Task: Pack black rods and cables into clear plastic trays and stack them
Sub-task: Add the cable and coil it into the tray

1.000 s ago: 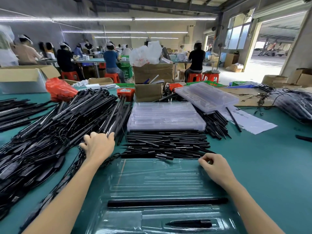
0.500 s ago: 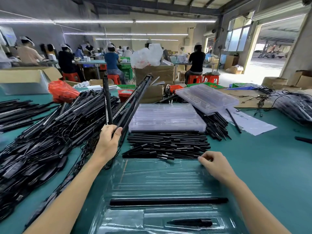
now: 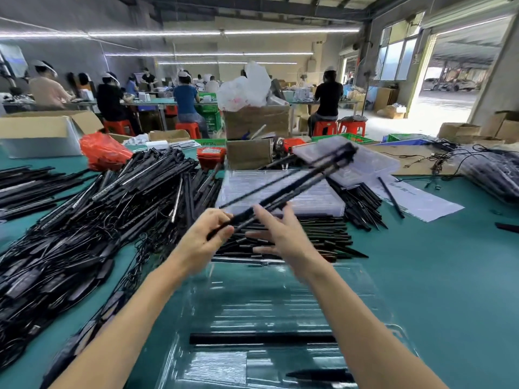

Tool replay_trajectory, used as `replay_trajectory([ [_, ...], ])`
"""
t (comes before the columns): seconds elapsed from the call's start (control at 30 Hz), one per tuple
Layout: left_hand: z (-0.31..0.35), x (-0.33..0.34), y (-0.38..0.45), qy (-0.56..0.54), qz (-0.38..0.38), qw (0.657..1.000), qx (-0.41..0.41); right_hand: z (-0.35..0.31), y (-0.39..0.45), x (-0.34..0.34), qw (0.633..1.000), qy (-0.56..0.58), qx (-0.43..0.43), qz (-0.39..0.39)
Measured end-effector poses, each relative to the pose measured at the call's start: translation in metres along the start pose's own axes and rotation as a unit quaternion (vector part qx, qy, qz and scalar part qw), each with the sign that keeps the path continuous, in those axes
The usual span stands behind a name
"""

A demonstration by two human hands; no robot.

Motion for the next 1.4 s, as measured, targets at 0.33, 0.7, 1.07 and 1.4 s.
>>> replay_trajectory([
  [0.33,-0.010,-0.017,-0.020,-0.111,-0.083,0.982,-0.126,-0.010,0.004,0.003,0.970,0.216,-0.023,0.111],
  [0.7,-0.032,-0.053,-0.050,0.032,-0.216,0.915,-0.339,0.011,0.004,-0.023,0.972,0.206,0.053,0.098],
  [1.07,0.005,-0.045,-0.059,-0.426,-0.108,0.852,-0.283,0.033,-0.019,-0.033,0.982,-0.097,0.160,-0.039],
  [1.4,-0.007,-0.025,-0.077,-0.185,-0.168,0.910,-0.332,0.064,-0.032,-0.022,0.950,-0.272,0.120,-0.093],
])
Point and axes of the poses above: each hand's wrist, its own y-axis towards the middle knuckle, its own x-axis out of the palm, z = x × y, the point moved 3 cm from there along y, towards the middle knuckle, and after that the axes turned 3 degrees about z, right-handed, at the moved point
